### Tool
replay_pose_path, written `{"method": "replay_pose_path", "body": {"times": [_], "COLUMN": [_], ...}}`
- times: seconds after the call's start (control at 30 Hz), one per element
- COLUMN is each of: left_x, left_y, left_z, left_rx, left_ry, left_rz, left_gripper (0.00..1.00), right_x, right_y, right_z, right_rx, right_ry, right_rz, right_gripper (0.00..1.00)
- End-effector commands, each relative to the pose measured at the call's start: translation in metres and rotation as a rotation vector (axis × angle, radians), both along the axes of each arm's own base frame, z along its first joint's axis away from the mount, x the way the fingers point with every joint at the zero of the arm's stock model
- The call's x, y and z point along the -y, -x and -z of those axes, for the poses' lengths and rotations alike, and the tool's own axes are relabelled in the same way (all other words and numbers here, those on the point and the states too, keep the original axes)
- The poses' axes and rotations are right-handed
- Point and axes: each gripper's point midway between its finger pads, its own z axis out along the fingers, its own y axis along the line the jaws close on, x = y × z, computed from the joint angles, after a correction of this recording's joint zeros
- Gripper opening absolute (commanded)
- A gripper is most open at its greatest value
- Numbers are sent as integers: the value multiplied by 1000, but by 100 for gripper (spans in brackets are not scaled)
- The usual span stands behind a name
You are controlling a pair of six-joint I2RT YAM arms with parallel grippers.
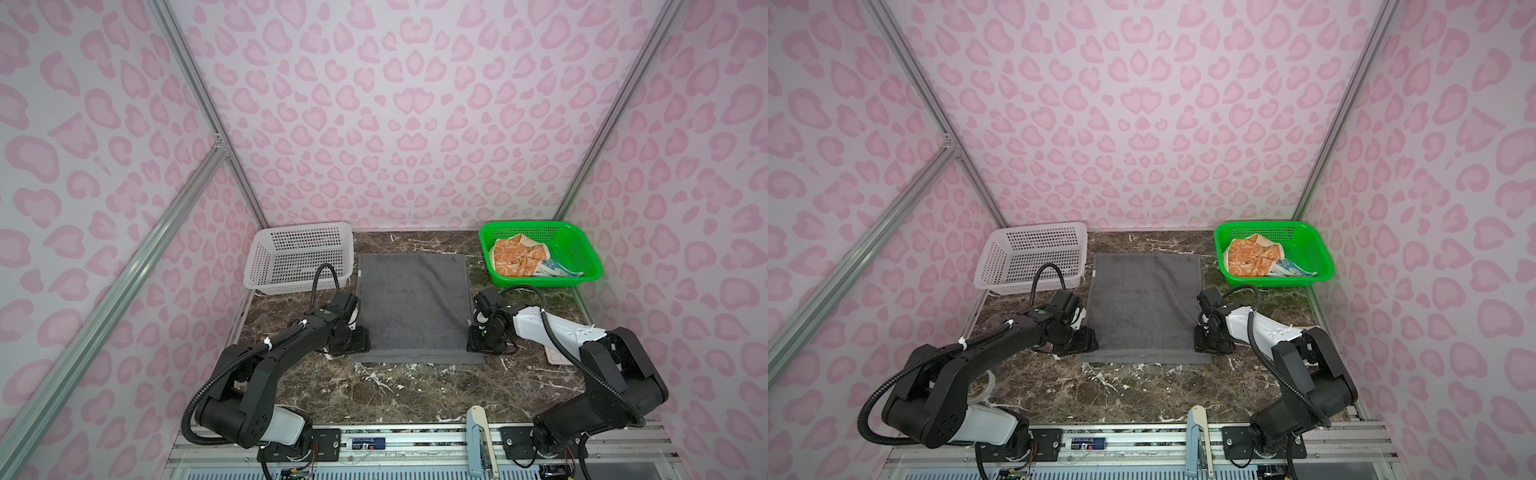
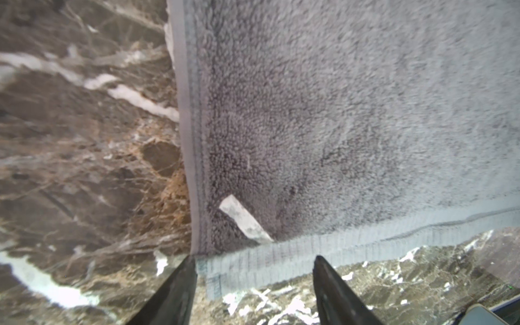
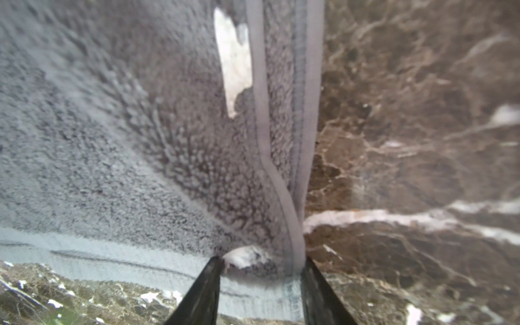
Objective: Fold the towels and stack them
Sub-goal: 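Hold the near towel corners with both grippers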
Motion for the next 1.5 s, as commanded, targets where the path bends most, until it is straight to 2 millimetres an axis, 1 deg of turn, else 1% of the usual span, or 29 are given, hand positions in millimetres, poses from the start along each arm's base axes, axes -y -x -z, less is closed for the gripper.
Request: {"method": "replay_pose_path", "body": {"times": [0.0,0.07,0.17,0.33,0.47,0.53,0.6,0.7,0.8,1.0,1.1,1.2,1.37,1.47], "left_x": [-2,-4,-5,-6,-5,-4,-4,-4,-4,-3,-3,-3,-2,-2], "left_y": [0,2,0,-6,-9,-9,-11,-13,-15,-17,-18,-18,-20,-18], "left_z": [7,11,11,8,9,9,7,3,0,-7,-10,-13,-14,-10], "left_rx": [-10,-21,-17,0,0,-1,5,15,23,39,43,47,55,43], "left_ry": [-14,-32,-41,-48,-48,-47,-46,-46,-47,-38,-40,-40,-36,-40], "left_rz": [8,11,12,15,22,25,27,27,30,36,37,46,46,49], "left_gripper": [65,64,59,52,44,41,41,38,38,38,39,42,40,39], "right_x": [0,0,0,5,5,4,3,2,0,-2,-1,-1,-1,0], "right_y": [2,1,-1,-4,-7,-7,-7,-8,-9,-10,-11,-12,-14,-13], "right_z": [4,3,-1,-9,-12,-13,-14,-14,-14,-13,-15,-16,-19,-19], "right_rx": [-14,-13,0,15,22,24,26,29,29,30,31,36,43,41], "right_ry": [2,1,7,39,41,38,36,34,26,18,22,27,28,34], "right_rz": [7,7,4,-13,-21,-22,-28,-29,-30,-32,-35,-40,-43,-46], "right_gripper": [43,40,37,37,37,35,34,28,21,13,12,15,20,21]}}
